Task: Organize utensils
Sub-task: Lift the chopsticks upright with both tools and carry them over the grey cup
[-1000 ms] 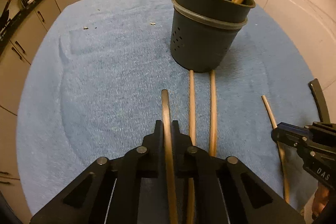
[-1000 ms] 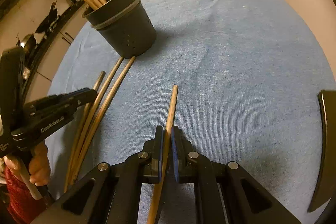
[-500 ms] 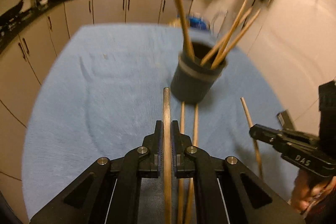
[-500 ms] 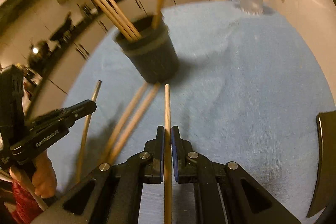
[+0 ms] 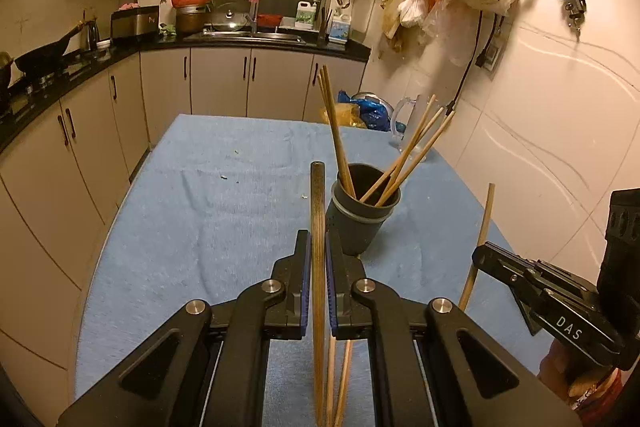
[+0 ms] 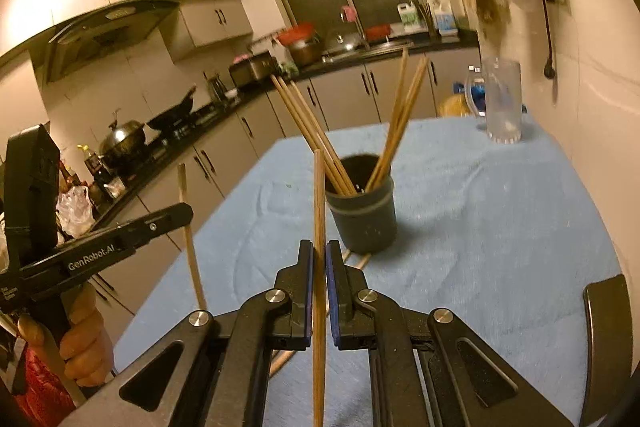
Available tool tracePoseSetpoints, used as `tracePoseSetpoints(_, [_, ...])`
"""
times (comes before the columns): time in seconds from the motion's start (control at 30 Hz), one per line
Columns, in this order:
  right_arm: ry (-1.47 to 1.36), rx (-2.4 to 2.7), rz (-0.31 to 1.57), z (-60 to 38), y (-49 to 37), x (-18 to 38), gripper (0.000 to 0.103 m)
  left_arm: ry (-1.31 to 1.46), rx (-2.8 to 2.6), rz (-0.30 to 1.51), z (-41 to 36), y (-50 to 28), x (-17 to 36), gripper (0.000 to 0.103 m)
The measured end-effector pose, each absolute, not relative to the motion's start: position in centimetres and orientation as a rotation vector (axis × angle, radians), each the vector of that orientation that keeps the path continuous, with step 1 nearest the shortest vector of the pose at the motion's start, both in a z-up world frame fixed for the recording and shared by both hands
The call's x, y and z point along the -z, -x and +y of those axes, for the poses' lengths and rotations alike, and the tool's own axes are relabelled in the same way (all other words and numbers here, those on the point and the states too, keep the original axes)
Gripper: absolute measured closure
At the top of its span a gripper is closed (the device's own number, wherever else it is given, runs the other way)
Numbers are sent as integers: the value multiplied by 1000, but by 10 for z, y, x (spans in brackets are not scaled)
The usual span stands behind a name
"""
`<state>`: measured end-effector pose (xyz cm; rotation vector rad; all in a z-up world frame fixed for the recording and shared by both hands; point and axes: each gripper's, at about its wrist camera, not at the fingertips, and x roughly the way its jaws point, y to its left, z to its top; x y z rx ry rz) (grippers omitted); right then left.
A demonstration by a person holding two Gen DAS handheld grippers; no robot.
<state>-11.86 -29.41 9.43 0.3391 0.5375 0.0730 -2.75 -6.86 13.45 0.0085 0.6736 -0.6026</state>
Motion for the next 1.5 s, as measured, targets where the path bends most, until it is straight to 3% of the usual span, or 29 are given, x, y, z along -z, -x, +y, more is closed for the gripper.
tracePoseSetpoints(1.5, [-455, -10, 407, -337, 122, -124, 96, 8, 636, 598, -85, 12, -182, 96])
